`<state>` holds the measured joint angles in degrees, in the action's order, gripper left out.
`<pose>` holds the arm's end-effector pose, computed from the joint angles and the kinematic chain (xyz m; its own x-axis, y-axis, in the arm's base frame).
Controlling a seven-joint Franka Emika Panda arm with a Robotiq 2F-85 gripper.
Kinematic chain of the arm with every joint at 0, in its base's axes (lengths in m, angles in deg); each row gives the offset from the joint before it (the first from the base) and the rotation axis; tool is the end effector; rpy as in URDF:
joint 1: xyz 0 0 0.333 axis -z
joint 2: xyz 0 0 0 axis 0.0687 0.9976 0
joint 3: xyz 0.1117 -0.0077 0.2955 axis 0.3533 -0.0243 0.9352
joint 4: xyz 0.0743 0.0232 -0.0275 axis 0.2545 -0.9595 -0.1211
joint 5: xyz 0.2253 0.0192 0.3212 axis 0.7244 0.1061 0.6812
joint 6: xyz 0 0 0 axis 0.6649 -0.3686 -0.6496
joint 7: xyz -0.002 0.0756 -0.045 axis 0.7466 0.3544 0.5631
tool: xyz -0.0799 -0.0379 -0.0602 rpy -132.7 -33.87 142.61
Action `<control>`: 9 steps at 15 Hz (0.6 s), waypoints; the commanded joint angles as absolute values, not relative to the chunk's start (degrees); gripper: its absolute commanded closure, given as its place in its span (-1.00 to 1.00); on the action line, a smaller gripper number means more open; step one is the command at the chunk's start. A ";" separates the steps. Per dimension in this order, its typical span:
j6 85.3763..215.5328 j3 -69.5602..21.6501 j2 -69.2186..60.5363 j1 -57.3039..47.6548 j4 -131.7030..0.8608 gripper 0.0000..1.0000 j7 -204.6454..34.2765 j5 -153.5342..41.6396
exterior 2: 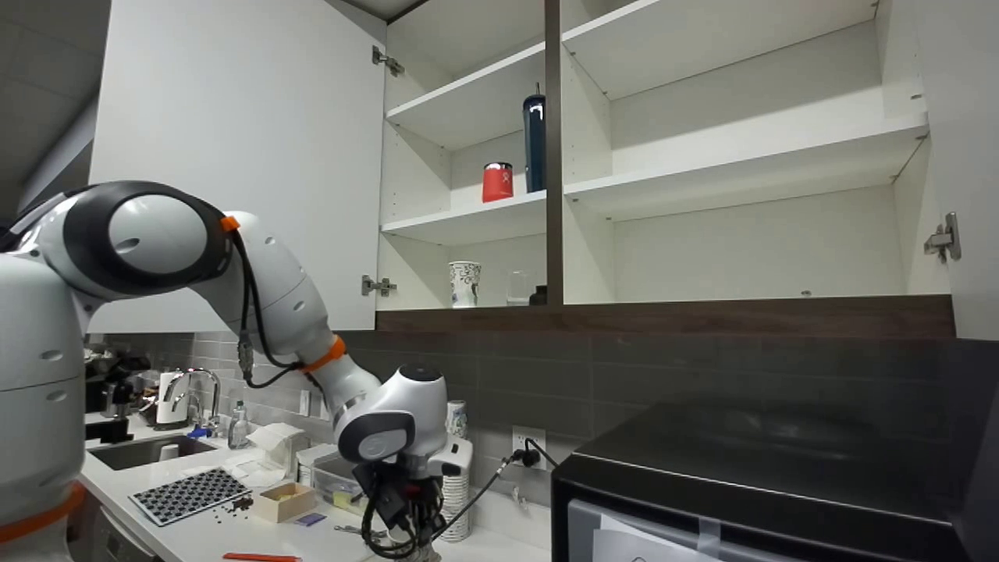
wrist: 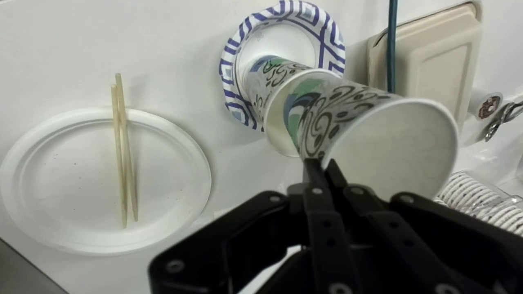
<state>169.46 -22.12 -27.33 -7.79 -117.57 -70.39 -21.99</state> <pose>0.4743 -0.0018 0.3433 0.9311 -0.2756 0.2391 -0.1956 -0.9302 -0.3107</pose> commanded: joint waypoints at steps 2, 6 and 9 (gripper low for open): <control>169.58 -21.86 -25.49 -7.24 -116.12 0.98 -71.81 -23.29; 169.52 -21.79 -25.04 -7.09 -115.82 0.98 -71.84 -23.36; 169.71 -21.68 -25.09 -7.17 -115.77 0.98 -71.51 -22.97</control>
<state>169.46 -22.12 -25.80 -7.52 -116.47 -70.42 -22.13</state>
